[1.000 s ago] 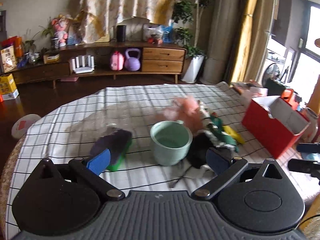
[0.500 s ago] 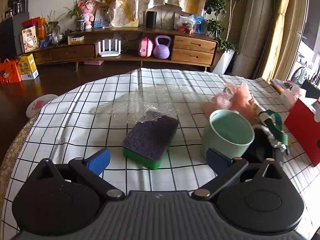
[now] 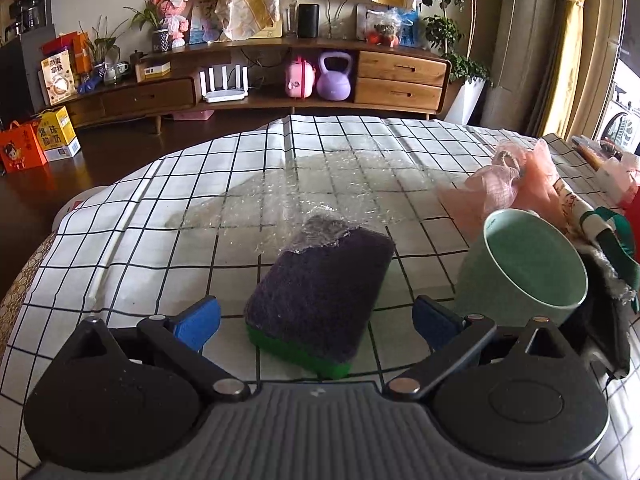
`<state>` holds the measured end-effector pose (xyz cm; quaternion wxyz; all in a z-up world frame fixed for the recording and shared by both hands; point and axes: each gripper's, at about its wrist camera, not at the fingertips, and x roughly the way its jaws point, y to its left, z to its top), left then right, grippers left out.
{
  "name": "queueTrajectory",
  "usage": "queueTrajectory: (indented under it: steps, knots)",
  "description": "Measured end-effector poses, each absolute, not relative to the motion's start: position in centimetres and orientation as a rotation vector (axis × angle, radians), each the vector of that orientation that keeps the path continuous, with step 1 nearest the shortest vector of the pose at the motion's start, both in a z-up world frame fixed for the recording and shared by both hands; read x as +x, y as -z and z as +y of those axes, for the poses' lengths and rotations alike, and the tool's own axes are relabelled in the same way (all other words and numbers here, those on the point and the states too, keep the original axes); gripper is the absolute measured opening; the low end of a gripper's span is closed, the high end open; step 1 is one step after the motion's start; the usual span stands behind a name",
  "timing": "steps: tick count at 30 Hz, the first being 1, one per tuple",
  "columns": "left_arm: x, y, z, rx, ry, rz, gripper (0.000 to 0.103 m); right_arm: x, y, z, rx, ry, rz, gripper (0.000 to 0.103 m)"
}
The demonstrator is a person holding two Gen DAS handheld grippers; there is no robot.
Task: Organize soft objects
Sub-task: 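Grasp the purple-green scouring sponge with the left gripper while the right gripper grasps the yellow sponge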
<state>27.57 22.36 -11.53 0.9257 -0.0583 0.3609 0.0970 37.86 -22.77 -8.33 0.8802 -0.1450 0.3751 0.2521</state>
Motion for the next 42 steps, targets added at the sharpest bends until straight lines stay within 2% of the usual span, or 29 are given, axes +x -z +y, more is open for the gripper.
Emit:
queueTrajectory:
  steps: [10,20,25,26,28,29,31,35,39,42]
  knots:
    - [28.9,12.9,22.1,-0.093,-0.171,0.759,0.103,40.3,10.0,-20.8,-0.452,-0.607,0.816,0.058]
    - [30.4,13.9,22.7,-0.114,-0.143,0.777,0.102,42.9,10.9,-20.1,-0.450,-0.679,0.855,0.067]
    - [30.7,14.5,22.7,-0.113,-0.148,0.788,0.097,44.2,11.3,-20.4,-0.361,-0.698,0.898,0.066]
    - [30.7,14.6,22.7,-0.112,-0.152,0.789,0.095,44.3,11.5,-20.6,-0.341,-0.701,0.905,0.066]
    - [30.8,14.8,22.9,-0.116,-0.162,0.793,0.084,44.5,11.6,-20.9,-0.302,-0.709,0.916,0.061]
    - [30.8,14.8,23.0,-0.109,-0.170,0.788,0.083,44.4,11.6,-21.1,-0.280,-0.717,0.921,0.059]
    - [30.8,14.9,23.0,-0.109,-0.169,0.787,0.082,44.3,11.7,-21.3,-0.247,-0.723,0.926,0.051]
    - [30.8,14.9,22.9,-0.098,-0.179,0.789,0.080,43.7,11.6,-21.4,-0.224,-0.696,0.912,0.048]
    - [30.5,14.6,22.5,-0.103,-0.192,0.787,0.079,43.0,11.1,-21.4,-0.211,-0.653,0.892,0.037]
    - [30.0,14.2,22.1,-0.109,-0.205,0.789,0.079,42.3,11.0,-21.7,-0.197,-0.621,0.885,0.037]
